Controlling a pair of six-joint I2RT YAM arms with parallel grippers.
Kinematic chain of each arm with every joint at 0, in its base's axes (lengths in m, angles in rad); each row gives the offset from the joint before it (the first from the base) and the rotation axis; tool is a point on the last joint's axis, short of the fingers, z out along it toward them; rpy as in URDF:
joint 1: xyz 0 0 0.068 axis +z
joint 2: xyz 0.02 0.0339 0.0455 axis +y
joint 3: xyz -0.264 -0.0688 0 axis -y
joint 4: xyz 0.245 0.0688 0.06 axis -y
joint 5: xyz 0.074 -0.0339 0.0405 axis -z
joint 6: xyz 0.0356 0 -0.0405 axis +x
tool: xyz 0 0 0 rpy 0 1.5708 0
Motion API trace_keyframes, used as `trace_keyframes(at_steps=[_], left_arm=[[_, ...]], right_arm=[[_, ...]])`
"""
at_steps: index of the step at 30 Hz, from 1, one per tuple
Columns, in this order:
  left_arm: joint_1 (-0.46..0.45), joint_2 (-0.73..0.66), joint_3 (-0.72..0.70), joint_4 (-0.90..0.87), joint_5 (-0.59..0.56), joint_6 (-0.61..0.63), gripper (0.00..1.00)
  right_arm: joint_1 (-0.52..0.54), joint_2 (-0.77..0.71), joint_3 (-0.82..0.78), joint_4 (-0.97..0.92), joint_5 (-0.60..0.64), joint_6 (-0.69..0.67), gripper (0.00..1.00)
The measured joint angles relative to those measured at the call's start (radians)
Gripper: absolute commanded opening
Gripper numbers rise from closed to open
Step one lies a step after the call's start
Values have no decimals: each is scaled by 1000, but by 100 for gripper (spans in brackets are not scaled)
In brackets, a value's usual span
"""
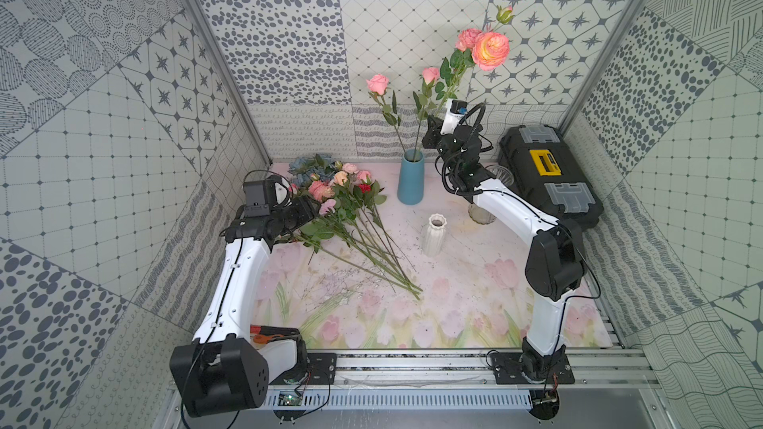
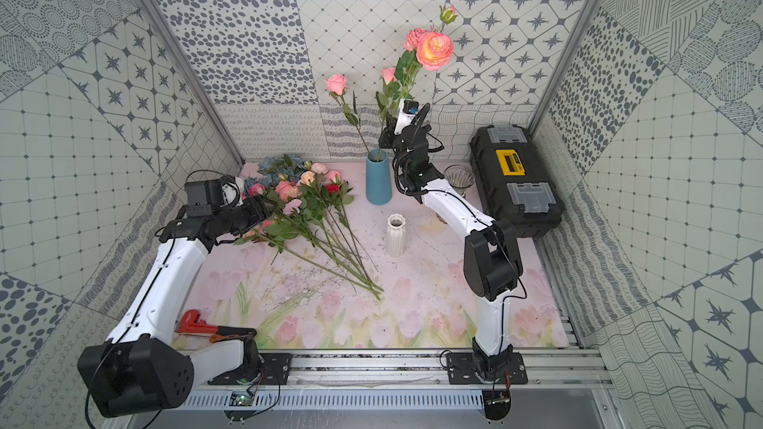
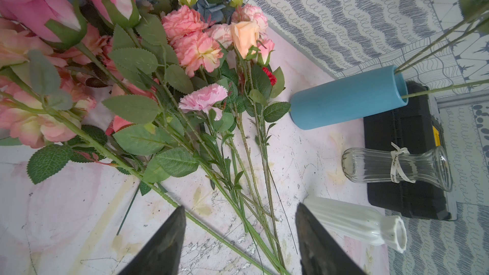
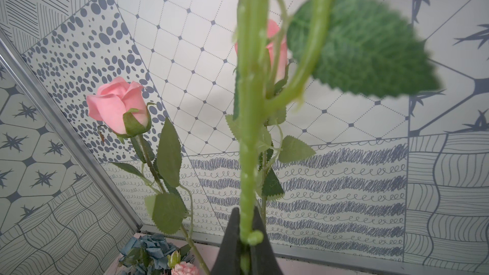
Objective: Place the pink flowers into the vase
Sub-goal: Place the flower in the vase.
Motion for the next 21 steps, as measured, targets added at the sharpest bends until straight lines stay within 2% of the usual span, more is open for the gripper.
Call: trace_keyframes(at_steps=[21], left_arm=[[0,0,0,0,0,0,66]], right_arm=[[0,41,-23,12,1,23,0]])
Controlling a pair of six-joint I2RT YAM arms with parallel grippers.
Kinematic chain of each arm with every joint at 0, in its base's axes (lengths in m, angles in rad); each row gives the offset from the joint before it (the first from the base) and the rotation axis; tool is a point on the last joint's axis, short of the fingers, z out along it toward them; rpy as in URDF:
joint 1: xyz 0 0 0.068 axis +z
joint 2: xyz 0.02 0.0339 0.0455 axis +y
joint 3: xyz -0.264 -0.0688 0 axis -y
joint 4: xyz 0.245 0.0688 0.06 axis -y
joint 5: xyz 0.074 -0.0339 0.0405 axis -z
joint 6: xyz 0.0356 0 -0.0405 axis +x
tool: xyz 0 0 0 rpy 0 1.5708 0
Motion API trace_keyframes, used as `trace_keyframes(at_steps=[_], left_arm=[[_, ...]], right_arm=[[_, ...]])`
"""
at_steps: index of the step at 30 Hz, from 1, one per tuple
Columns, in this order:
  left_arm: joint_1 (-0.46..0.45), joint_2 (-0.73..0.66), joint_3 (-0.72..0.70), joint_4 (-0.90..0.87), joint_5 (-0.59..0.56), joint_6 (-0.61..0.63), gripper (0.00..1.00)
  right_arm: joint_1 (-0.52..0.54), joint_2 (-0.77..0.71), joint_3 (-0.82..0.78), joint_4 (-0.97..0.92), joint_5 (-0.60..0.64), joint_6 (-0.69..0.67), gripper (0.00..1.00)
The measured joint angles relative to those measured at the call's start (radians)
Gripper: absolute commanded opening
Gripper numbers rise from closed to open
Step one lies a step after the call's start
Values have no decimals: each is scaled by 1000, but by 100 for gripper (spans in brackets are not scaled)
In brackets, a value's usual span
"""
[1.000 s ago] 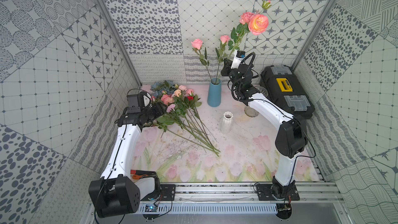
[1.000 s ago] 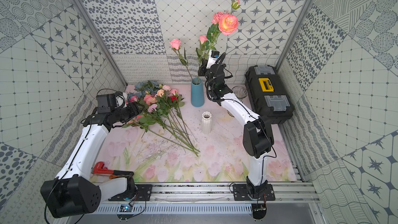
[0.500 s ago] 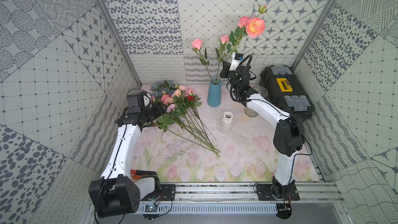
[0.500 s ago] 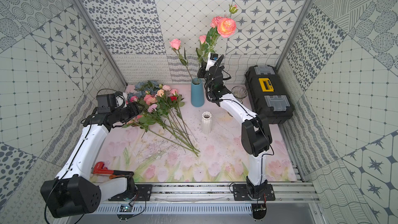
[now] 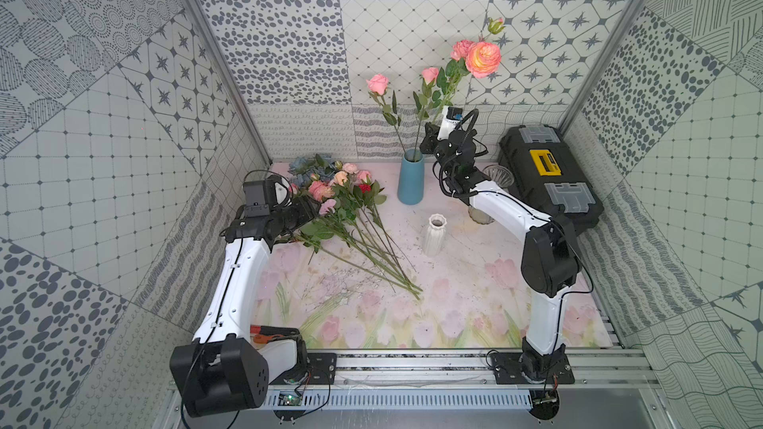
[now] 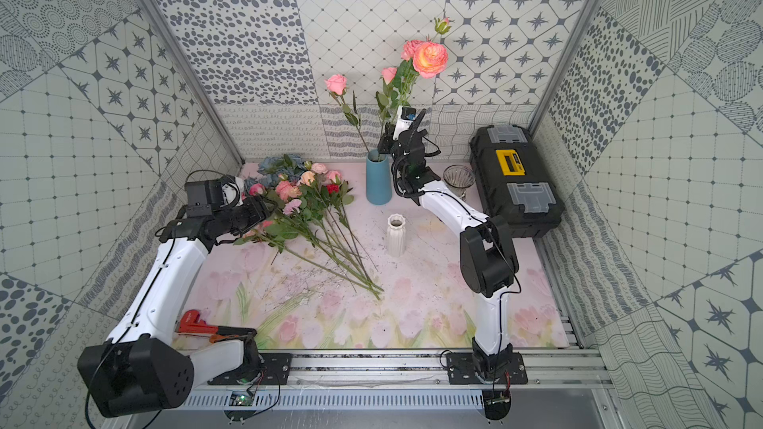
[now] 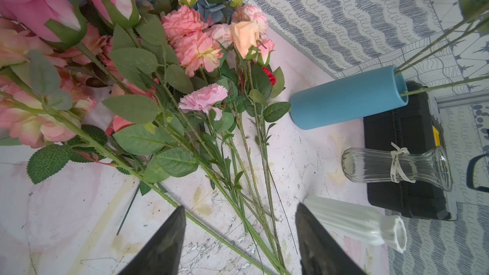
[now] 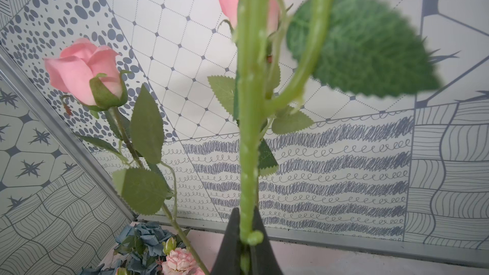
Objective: Place the pink flowers into the vase
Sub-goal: Place the flower in the vase.
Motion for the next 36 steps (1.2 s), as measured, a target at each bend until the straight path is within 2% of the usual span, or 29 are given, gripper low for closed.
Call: trace_keyframes(at_steps=[36], left_arm=[[0,8,0,2,11,0,66]], right_arm=[[1,52,-32,-2,-45,10,0]])
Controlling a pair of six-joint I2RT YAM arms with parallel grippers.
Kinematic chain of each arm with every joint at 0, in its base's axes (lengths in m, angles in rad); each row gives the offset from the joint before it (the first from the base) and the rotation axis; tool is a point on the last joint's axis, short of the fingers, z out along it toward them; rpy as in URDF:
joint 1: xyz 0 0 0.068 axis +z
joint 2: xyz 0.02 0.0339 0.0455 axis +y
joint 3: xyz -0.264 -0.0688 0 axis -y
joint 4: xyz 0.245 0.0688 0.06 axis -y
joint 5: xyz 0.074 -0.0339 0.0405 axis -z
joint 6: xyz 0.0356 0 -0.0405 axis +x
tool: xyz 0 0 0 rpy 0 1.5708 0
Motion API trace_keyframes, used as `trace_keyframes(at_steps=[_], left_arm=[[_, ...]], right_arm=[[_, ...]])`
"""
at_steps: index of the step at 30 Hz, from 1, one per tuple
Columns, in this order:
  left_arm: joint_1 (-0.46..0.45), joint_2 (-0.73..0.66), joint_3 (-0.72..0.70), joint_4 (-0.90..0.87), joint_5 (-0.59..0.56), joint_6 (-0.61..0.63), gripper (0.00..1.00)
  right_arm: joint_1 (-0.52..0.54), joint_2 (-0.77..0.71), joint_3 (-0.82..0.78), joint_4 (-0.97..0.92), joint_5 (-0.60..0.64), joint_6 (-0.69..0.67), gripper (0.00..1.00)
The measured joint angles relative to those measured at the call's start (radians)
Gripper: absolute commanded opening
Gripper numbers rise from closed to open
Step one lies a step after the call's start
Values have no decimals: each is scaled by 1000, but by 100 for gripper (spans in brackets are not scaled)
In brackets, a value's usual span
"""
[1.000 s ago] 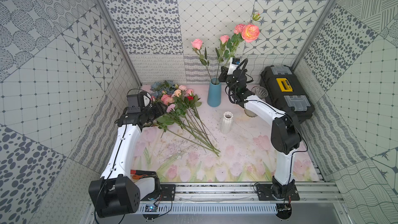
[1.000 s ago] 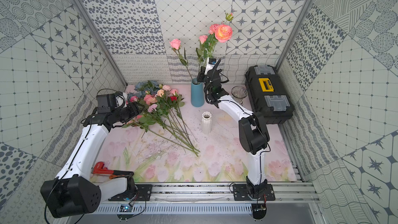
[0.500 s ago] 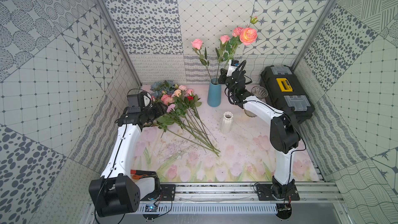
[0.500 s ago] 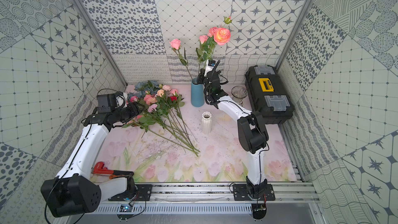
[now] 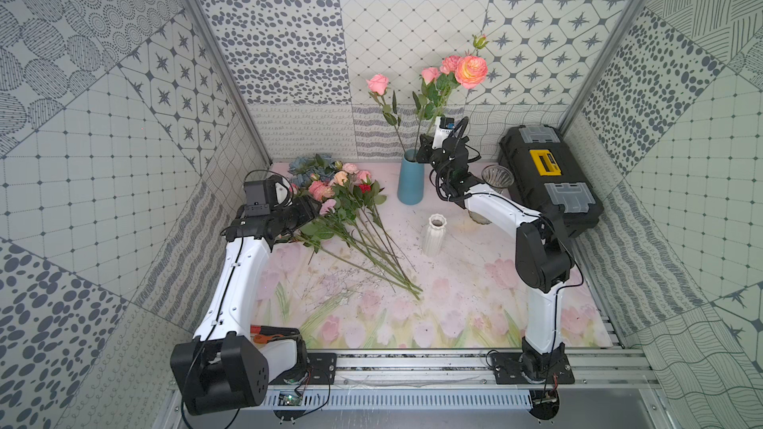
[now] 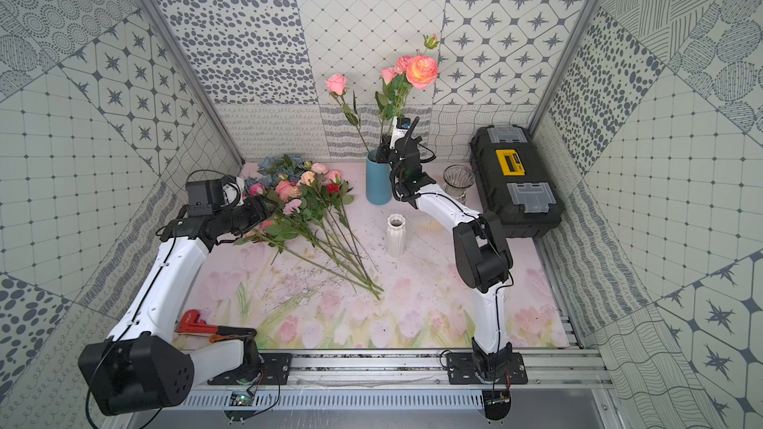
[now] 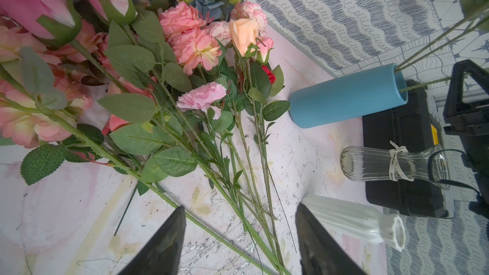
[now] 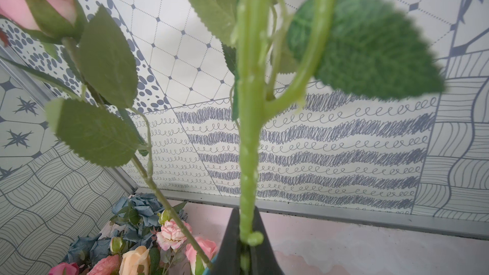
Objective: Place the pink flowers into the vase
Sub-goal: Place the flower in the vase.
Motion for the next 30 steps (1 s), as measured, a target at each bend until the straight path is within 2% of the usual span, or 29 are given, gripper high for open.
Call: trace_keyframes(at_steps=[30], left_arm=[[0,2,0,4,1,0,66]], right_arm=[[5,23,6,45,-45,-24,0]])
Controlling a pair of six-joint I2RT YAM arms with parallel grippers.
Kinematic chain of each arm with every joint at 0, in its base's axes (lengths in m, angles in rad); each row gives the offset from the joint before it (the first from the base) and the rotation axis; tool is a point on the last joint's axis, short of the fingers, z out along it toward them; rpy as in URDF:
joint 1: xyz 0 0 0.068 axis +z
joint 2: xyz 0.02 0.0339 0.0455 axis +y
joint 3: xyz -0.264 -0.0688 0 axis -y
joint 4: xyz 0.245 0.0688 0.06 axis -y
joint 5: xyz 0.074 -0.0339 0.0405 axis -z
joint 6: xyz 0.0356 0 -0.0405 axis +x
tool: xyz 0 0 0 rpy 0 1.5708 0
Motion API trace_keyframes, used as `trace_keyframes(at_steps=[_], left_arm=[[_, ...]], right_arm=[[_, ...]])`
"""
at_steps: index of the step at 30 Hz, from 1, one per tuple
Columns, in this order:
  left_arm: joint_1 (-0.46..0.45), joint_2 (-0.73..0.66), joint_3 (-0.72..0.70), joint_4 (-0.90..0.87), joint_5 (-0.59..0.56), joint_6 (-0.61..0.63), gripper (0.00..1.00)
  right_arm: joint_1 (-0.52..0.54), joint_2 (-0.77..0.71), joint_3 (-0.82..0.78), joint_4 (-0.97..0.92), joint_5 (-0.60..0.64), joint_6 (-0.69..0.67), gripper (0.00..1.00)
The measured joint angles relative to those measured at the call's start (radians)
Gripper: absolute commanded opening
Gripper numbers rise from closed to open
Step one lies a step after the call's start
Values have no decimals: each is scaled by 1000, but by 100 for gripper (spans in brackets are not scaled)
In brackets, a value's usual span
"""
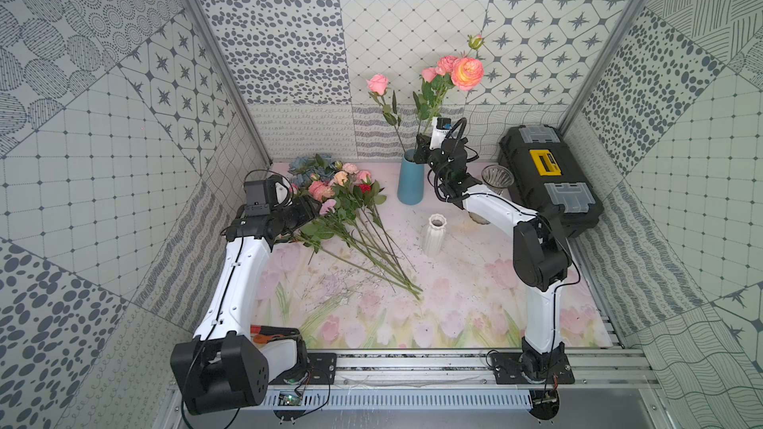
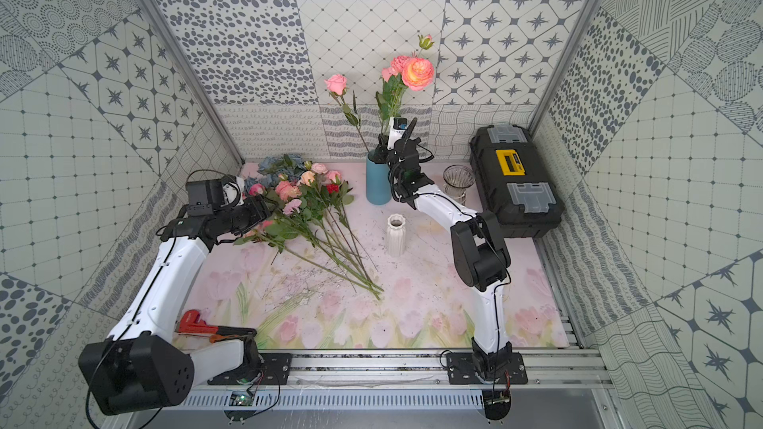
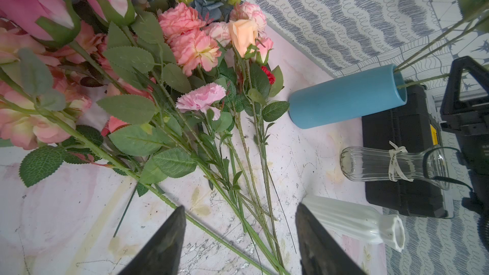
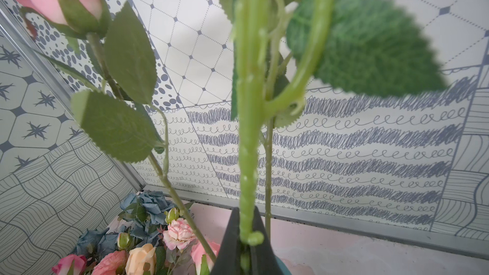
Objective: Place the pink flowers into the vase
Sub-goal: Place the flower in the vase.
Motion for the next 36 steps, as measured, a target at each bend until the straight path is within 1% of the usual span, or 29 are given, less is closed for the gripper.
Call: trace_keyframes(at_steps=[6,12,20,22,24,27,32,36], left_arm=[[0,0,0,0,0,0,65],[0,0,0,0,0,0,65],[0,0,0,0,0,0,65],[0,-1,0,0,0,0,65],[0,-1,0,0,0,0,65],[0,-1,0,0,0,0,65],[0,-1,0,0,0,0,65],[0,-1,0,0,0,0,65]], right_arm=[[1,31,50,-20,-15,-7,0],[2,35,64,-39,-22,-14,0],[2,35,64,-39,-22,-13,12],[3,35,60,-61,-26,-14,15],[6,36,47,-90,-29,-13,19],[11,39,27,-126,-30,-14,21],[11,40,17,-122,-30,-14,22],[11,40,13,-114,-29,-15,25]])
